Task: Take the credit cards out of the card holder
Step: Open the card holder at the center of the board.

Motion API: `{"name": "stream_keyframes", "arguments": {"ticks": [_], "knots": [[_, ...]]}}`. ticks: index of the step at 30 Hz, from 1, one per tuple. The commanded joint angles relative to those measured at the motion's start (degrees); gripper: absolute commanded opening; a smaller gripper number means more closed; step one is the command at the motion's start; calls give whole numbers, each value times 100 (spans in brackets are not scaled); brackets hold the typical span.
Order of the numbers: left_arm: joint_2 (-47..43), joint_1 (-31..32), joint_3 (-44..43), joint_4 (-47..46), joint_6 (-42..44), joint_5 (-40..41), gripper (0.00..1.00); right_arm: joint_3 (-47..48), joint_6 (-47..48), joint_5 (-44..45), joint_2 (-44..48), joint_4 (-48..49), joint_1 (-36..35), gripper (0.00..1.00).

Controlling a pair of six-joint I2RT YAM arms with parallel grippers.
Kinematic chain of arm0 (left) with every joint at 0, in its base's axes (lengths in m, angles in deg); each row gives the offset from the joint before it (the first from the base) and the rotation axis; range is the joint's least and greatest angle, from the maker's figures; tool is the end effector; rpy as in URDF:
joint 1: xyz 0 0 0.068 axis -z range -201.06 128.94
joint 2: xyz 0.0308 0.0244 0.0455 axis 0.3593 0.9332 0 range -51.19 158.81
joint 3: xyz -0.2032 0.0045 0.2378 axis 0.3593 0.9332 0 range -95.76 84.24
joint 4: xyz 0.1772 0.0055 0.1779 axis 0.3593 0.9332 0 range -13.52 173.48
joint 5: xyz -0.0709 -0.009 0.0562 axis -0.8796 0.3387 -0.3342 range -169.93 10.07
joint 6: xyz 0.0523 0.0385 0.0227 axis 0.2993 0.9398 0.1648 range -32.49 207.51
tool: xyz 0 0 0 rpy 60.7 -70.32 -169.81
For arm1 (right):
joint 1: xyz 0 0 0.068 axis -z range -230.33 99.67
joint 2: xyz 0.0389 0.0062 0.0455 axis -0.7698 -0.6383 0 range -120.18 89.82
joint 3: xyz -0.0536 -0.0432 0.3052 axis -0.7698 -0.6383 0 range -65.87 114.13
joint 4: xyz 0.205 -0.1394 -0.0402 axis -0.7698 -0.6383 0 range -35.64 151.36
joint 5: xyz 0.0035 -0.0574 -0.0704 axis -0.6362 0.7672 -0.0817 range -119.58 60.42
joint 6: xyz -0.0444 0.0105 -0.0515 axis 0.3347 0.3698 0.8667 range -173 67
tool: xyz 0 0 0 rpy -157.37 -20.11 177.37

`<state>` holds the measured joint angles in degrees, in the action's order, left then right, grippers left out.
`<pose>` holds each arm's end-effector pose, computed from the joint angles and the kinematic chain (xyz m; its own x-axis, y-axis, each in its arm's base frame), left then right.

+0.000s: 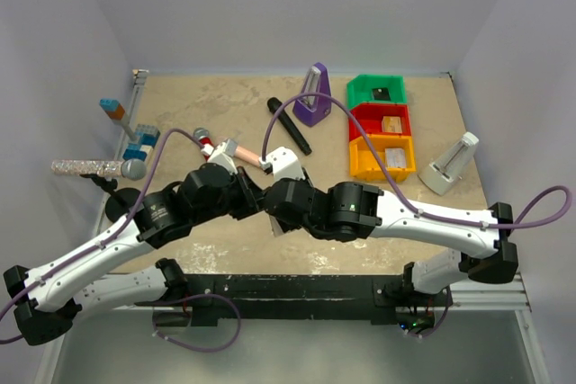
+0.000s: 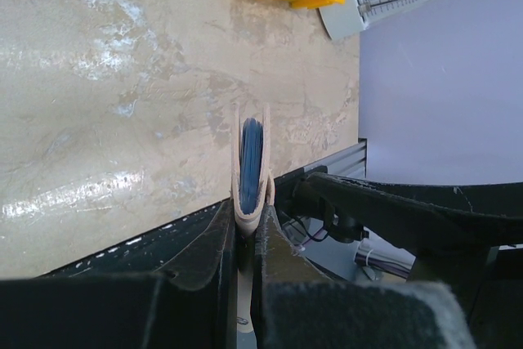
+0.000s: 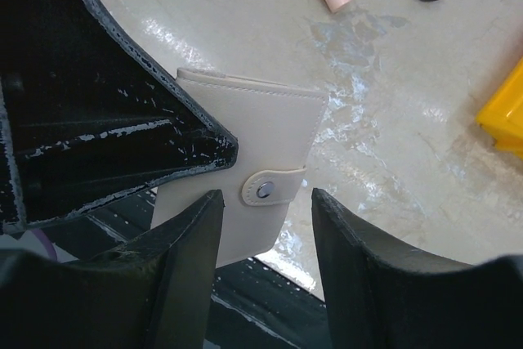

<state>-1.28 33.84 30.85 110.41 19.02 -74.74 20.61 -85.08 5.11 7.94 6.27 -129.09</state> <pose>0.0989 -0.1320 0.3555 -0.8232 -0.4402 -0.3586 0.0110 0.6191 -0.7852 0.0860 0.2699 0.4018 -0.5182 -0.3675 -0.7723 -0.5436 0.8386 -0.0343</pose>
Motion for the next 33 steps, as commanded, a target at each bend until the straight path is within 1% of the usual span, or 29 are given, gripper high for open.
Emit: {"name": "stream_keyframes", "arguments": {"ticks": [1, 6, 23, 33], "knots": [[-157, 48, 65, -616, -261, -299, 0, 273, -176, 11, -187, -98, -43, 52], [-210, 57, 100, -721, -323, -352, 0, 378, -220, 98, -363, -344, -43, 50], [-377, 65, 267, -994, -446, -493, 0, 326, -264, 116, -627, -529, 1, 47], [-394, 65, 285, -1073, -464, -616, 0, 387, -282, 265, -820, -705, 62, 39]]}}
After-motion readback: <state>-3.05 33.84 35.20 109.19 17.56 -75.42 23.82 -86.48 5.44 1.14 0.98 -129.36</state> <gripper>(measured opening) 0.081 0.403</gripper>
